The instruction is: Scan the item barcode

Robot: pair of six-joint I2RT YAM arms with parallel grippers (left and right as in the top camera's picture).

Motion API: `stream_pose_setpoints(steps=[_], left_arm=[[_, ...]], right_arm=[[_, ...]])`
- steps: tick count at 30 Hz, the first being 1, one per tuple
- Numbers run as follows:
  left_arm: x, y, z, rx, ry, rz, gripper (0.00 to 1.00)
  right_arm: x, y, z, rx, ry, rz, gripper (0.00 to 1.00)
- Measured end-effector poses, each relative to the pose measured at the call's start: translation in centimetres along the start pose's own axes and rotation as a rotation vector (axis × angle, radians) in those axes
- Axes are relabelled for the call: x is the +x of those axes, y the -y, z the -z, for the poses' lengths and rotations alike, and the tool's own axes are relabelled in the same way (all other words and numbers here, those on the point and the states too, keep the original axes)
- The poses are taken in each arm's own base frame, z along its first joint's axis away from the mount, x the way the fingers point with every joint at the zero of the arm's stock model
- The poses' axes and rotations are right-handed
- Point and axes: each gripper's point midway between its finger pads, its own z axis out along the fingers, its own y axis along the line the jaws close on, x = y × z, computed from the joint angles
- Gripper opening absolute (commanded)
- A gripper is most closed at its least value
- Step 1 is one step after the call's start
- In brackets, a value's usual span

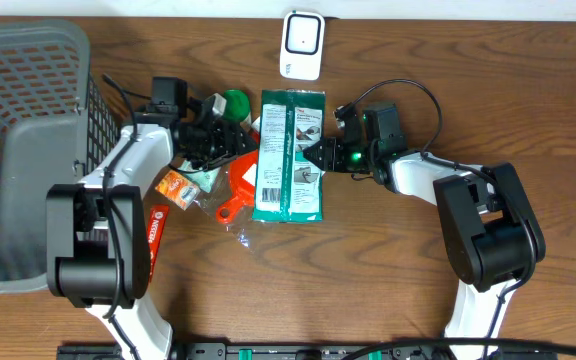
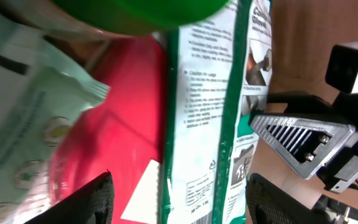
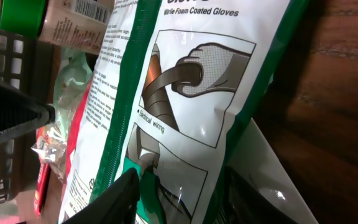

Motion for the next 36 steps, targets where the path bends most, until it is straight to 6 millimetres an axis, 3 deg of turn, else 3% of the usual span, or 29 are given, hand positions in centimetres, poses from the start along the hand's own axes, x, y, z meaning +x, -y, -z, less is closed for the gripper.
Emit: stream_pose_setpoints(steps=[5, 9, 13, 26, 36], left_arm=[[0.6, 0.6, -0.9, 0.006, -0.023, -0.012, 0.68], [1.0, -0.4, -2.1, 0.012, -0.049, 0.010, 0.68], [0.6, 0.1, -2.8, 0.071, -0.053, 0.008, 0.68], [0.3, 0.8, -3.3, 0.145, -0.054, -0.008, 0.68], [2.5, 3.6, -5.9, 0.176, -0.131, -0.067, 0.67]], right_arm=[[0.0, 0.0, 0.0, -0.001, -0.002, -0.002, 0.40], [0.1, 0.0, 0.0, -0.002, -0.004, -0.004, 0.39], [0.1, -0.1, 0.0, -0.004, -0.006, -0.007, 0.38], [0.3, -0.2, 0.0, -0.013, -0.014, -0.017, 0.39], [0.3, -0.3, 0.0, -0.016, -0.016, -0.021, 0.38]])
